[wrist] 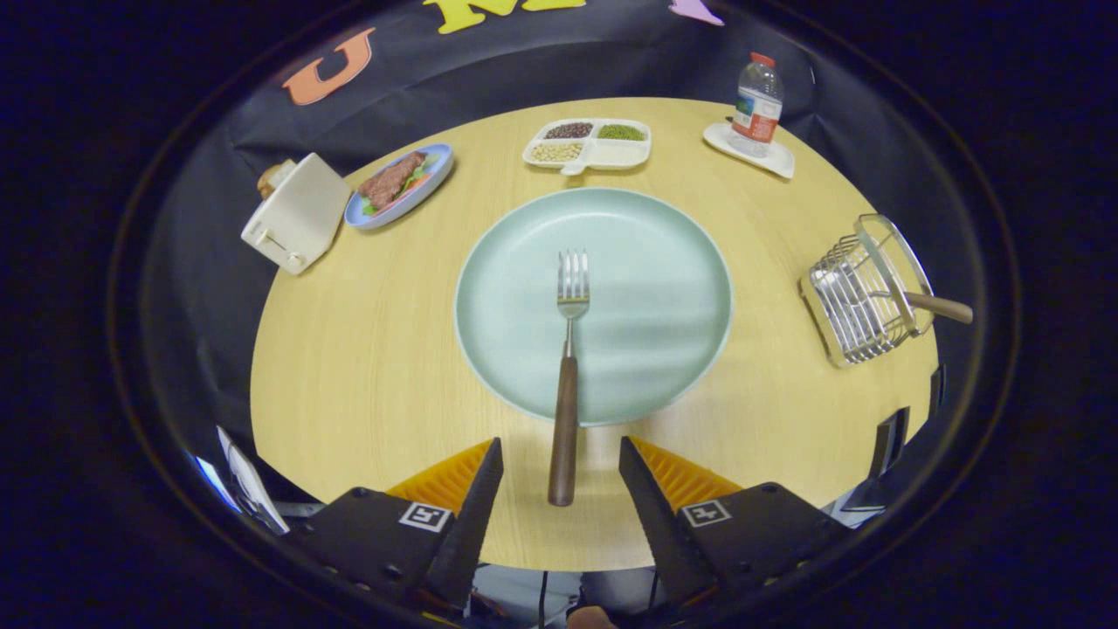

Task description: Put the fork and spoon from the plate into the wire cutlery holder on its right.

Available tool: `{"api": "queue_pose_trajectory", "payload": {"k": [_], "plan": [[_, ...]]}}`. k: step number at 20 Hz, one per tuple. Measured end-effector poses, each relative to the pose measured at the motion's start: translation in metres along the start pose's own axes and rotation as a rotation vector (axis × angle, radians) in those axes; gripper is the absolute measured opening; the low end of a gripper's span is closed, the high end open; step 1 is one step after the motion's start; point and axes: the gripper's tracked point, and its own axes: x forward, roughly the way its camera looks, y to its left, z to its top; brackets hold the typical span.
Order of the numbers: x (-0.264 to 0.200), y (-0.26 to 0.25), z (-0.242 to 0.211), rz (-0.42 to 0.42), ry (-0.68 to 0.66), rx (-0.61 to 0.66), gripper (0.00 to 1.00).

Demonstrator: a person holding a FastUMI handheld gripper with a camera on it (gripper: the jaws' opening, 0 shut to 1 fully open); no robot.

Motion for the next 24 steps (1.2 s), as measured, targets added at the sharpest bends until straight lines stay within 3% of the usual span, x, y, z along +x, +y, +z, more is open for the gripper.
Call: {"api": "queue_pose_trajectory", "payload": {"k": [1, 5, 7, 8, 9, 10, 15, 24], "plan": [[0.004, 0.001, -0.001, 0.002, 0.009, 0.004, 0.78], [0.015, 0.001, -0.003, -0.016, 0.027, 0.025, 0.48], [0.017, -0.003, 0.0, -0.032, 0.017, 0.023, 0.2], [0.016, -0.004, 0.001, -0.043, 0.02, 0.013, 0.14], [0.015, -0.005, -0.001, -0.043, 0.009, 0.009, 0.13], [0.016, -0.006, 0.002, -0.058, 0.01, -0.008, 0.05], [0.013, -0.001, 0.002, -0.062, -0.001, -0.065, 0.05], [-0.016, -0.011, 0.006, 0.024, 0.01, -0.02, 0.05]]}}
